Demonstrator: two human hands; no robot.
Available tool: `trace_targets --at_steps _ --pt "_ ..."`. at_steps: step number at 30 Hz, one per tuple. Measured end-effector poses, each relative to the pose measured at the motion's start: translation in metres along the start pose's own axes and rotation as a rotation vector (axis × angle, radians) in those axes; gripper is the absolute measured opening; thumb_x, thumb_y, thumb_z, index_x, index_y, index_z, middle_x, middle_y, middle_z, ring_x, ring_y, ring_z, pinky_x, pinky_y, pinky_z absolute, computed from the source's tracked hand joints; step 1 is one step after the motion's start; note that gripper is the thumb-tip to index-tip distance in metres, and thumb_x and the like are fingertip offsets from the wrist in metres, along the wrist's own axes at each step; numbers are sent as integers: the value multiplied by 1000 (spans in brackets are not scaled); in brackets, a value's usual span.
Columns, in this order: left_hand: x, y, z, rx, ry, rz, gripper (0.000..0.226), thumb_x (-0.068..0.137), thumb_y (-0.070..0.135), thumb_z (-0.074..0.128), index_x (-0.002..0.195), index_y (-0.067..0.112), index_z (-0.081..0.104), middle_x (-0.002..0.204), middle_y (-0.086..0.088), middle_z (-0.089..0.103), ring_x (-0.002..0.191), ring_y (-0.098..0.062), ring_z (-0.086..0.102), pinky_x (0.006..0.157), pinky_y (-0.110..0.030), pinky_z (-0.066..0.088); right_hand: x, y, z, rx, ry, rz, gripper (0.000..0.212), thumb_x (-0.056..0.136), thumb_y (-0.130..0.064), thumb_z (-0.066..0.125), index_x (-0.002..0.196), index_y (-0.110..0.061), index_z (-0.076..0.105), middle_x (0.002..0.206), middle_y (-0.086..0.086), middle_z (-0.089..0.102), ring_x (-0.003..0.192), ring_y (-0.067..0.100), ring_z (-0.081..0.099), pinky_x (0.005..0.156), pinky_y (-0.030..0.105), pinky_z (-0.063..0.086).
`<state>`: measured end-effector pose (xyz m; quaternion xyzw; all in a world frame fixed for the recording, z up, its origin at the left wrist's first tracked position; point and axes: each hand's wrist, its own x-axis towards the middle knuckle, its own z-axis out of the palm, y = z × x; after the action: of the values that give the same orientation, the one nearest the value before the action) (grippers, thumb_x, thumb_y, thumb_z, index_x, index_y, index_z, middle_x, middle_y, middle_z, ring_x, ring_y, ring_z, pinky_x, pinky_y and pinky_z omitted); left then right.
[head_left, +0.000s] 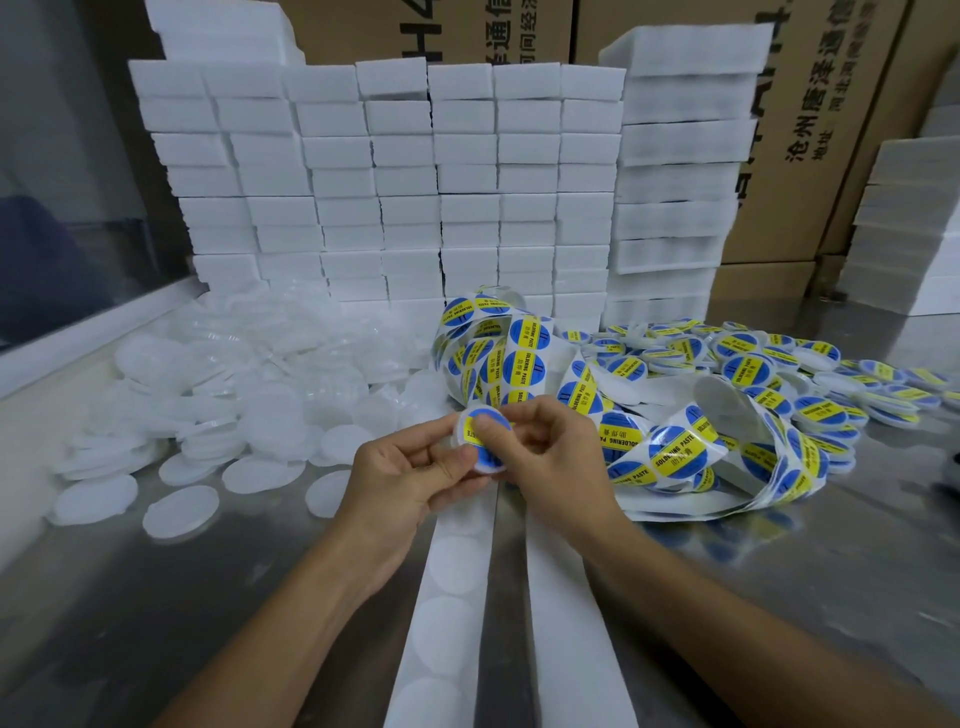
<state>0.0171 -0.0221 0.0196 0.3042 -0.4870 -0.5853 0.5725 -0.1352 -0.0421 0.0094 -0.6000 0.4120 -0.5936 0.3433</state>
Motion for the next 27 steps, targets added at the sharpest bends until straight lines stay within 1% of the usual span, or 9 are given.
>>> trace_targets --at_steps 3,5,8,12,15,18,22,24,27 --pt "0 -1 -1 75 -18 23 39 62 17 78 101 14 78 84 -21 73 82 -28 73 71 -28 58 -2 0 -2 -86 27 7 52 62 -61 79 79 -15 61 63 10 68 48 20 63 43 27 50" --pt "1 0 -3 146 -37 38 35 62 19 77 97 23 79 77 -13 73 81 -25 73 71 -27 58 0 0 -4 -97 26 -8 51 68 -57 77 76 -10 57 56 8 65 40 18 60 39 24 46" --pt "1 0 -7 151 -24 19 32 64 19 75 96 23 79 89 -12 76 87 -25 74 70 -27 59 3 2 -6 -37 16 -25 40 88 -36 70 76 -1 54 57 10 67 39 22 61 37 26 46" --pt "5 0 -6 92 120 29 28 75 10 71 102 11 74 94 -15 75 86 -27 74 70 -31 60 3 2 -2 4 -50 -73 15 89 -15 71 91 -6 59 71 13 70 49 17 64 49 24 51" --pt "7 -1 -4 86 255 65 18 83 8 69 100 3 72 87 -17 75 77 -27 74 66 -32 60 0 5 2 -24 -134 -70 41 79 -14 82 110 -18 56 86 14 69 65 17 68 63 25 56" --pt "6 -1 -4 110 306 90 13 80 14 72 89 5 75 82 -15 75 69 -26 73 61 -30 59 0 6 4 -21 -167 -51 39 79 -15 81 110 -22 57 81 4 72 66 17 71 64 26 56" --pt "4 -2 -1 96 243 77 14 76 23 71 82 13 80 85 -16 75 74 -34 74 65 -34 61 1 3 1 14 -104 -72 12 94 -12 65 105 -11 62 80 12 74 65 25 73 62 37 61" --pt "3 -3 0 97 182 61 15 77 24 69 85 17 80 90 -15 76 78 -36 74 68 -32 60 1 2 0 6 -70 -66 11 97 -12 60 104 -5 63 82 14 74 68 27 73 63 44 61" --pt "2 -3 1 69 106 42 20 79 20 68 95 15 78 98 -14 75 86 -36 73 71 -30 60 2 0 -2 -37 -38 -69 13 97 -13 59 105 -6 66 87 9 74 76 23 73 66 42 62"
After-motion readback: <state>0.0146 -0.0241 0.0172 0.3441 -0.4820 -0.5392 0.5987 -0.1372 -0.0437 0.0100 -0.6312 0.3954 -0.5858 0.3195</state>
